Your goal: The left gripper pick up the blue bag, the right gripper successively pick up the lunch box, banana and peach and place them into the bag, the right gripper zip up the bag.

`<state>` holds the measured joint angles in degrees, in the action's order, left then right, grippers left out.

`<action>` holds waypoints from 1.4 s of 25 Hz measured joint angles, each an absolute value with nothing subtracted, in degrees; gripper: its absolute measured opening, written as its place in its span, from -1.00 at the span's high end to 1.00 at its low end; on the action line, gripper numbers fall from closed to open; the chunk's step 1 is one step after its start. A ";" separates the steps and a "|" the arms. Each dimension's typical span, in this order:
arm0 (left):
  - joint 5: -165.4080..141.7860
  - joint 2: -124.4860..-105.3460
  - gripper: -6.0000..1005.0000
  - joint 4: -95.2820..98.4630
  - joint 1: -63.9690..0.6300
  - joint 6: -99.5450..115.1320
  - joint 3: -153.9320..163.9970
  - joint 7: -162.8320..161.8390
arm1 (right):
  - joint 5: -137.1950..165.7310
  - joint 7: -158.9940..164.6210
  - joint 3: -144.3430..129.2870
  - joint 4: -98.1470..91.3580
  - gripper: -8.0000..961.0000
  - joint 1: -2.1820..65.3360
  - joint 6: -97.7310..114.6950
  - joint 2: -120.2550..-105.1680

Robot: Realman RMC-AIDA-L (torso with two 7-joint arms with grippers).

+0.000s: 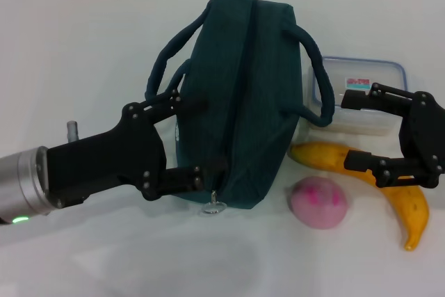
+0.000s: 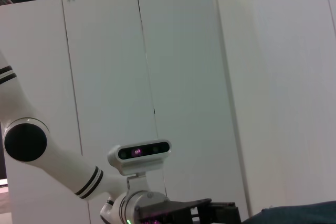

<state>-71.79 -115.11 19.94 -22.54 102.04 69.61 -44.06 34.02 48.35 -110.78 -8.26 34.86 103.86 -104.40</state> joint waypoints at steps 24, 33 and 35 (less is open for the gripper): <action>-75.14 -114.61 -0.63 33.94 -27.35 86.52 61.55 -84.23 | 33.75 48.17 -110.74 -8.26 -0.82 34.51 103.90 -104.99; -82.08 -115.47 -0.55 34.38 -31.45 79.02 61.63 -94.56 | 33.91 48.16 -110.74 -8.26 -0.82 34.02 103.89 -105.14; -82.39 -115.58 -0.53 34.40 -31.46 78.15 61.75 -95.54 | 33.93 48.14 -110.74 -8.21 -0.82 33.96 103.89 -105.14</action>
